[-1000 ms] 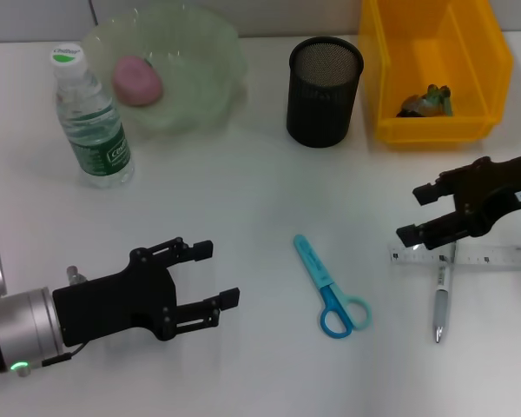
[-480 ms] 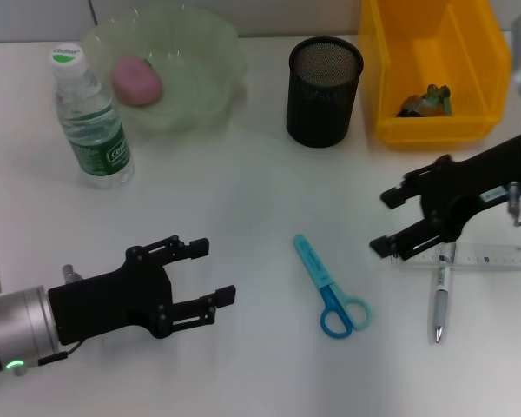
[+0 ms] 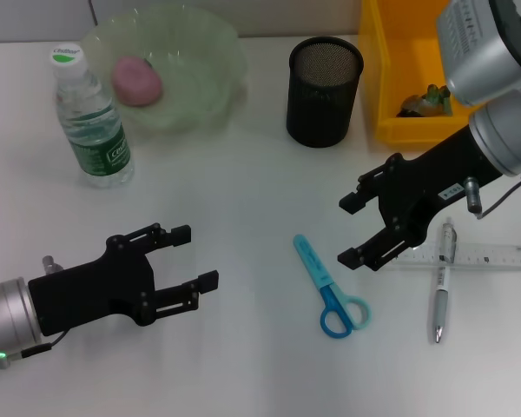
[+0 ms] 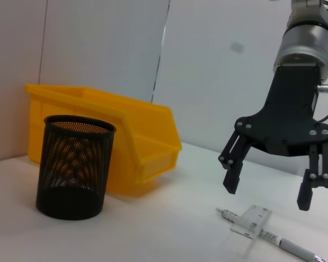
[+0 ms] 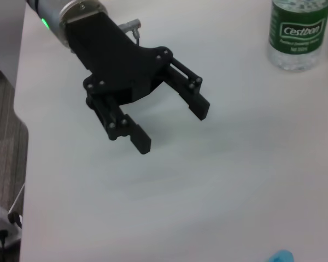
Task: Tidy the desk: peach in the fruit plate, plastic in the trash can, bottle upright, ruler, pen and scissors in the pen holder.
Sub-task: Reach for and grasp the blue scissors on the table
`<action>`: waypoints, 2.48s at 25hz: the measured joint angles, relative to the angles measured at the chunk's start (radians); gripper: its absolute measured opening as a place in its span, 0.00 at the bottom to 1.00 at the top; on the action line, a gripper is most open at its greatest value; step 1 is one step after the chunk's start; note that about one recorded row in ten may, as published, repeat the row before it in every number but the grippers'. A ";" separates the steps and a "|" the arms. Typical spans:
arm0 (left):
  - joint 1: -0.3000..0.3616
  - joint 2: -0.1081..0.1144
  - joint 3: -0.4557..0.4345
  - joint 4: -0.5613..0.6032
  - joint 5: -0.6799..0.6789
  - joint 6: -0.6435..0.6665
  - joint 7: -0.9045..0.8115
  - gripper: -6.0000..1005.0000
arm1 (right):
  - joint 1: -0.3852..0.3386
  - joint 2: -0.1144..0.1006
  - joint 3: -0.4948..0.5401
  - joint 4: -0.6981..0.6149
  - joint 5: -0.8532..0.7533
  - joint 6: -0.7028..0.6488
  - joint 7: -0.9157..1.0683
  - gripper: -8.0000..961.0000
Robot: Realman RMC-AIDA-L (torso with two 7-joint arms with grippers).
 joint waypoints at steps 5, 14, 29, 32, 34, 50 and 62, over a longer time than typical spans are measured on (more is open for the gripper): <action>0.002 0.005 -0.007 0.010 0.003 0.008 -0.009 0.78 | 0.014 -0.001 -0.028 -0.017 -0.001 -0.037 -0.026 0.86; 0.002 0.006 -0.014 0.027 0.000 0.009 -0.032 0.78 | 0.051 0.000 -0.150 -0.081 0.000 -0.098 -0.186 0.86; 0.013 0.007 -0.023 0.060 0.000 0.008 -0.104 0.78 | 0.171 0.002 -0.294 -0.085 0.000 -0.149 -0.462 0.86; 0.044 0.001 -0.034 0.088 0.000 0.012 -0.098 0.78 | 0.168 0.002 -0.331 -0.130 -0.019 -0.182 -0.570 0.86; 0.069 0.001 -0.041 0.103 -0.005 0.019 -0.089 0.78 | 0.163 0.002 -0.336 -0.154 -0.048 -0.196 -0.646 0.86; 0.112 -0.010 -0.052 0.112 -0.041 0.024 -0.049 0.78 | 0.160 0.004 -0.454 -0.206 -0.206 -0.154 -1.044 0.86; 0.129 -0.010 -0.049 0.111 -0.039 0.025 -0.012 0.78 | 0.154 0.010 -0.567 -0.134 -0.140 0.028 -1.262 0.86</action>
